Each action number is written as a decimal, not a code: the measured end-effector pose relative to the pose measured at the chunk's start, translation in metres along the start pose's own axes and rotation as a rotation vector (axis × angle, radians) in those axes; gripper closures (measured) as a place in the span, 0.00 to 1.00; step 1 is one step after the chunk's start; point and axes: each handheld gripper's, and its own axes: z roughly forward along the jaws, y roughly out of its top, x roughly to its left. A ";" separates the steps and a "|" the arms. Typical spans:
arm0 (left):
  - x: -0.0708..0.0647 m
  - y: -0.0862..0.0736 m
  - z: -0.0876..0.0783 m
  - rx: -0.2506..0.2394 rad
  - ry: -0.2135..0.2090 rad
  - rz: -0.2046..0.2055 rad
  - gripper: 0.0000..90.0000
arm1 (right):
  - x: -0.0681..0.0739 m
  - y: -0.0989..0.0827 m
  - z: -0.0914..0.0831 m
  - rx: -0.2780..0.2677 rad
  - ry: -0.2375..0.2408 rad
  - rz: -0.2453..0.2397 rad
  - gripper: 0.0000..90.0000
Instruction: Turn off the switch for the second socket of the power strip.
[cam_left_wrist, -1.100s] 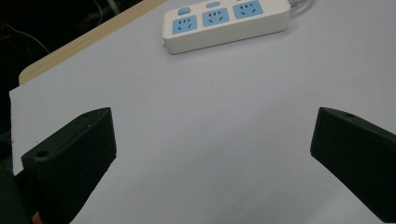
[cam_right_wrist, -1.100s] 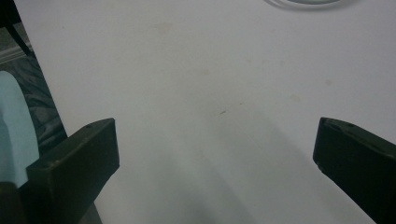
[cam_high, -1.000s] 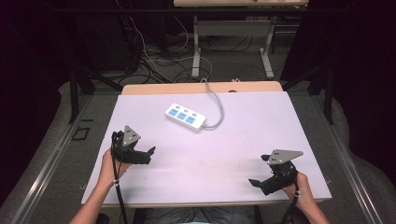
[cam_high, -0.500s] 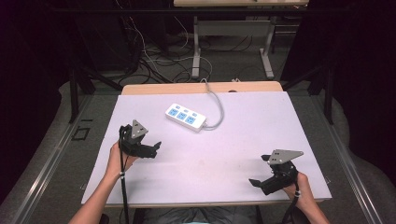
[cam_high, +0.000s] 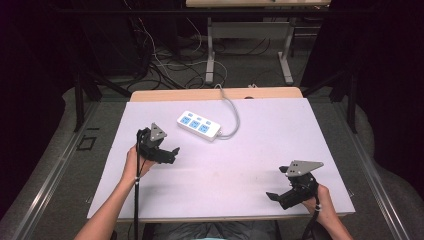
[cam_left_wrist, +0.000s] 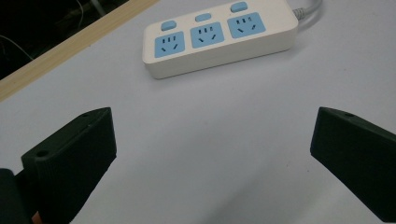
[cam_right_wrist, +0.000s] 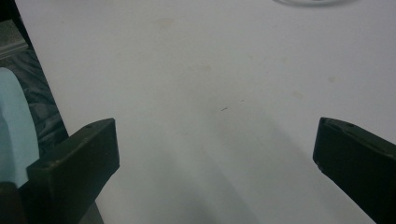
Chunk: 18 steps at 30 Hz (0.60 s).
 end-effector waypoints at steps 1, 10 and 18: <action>0.001 0.001 0.001 -0.002 0.000 -0.002 0.00 | 0.000 0.000 0.000 0.000 0.000 0.000 0.00; 0.004 0.007 0.009 0.001 -0.008 -0.014 0.00 | 0.001 0.000 0.000 -0.001 -0.004 0.003 0.00; 0.005 0.014 0.015 -0.001 -0.009 -0.012 0.00 | 0.000 -0.001 0.001 0.003 0.005 -0.002 0.00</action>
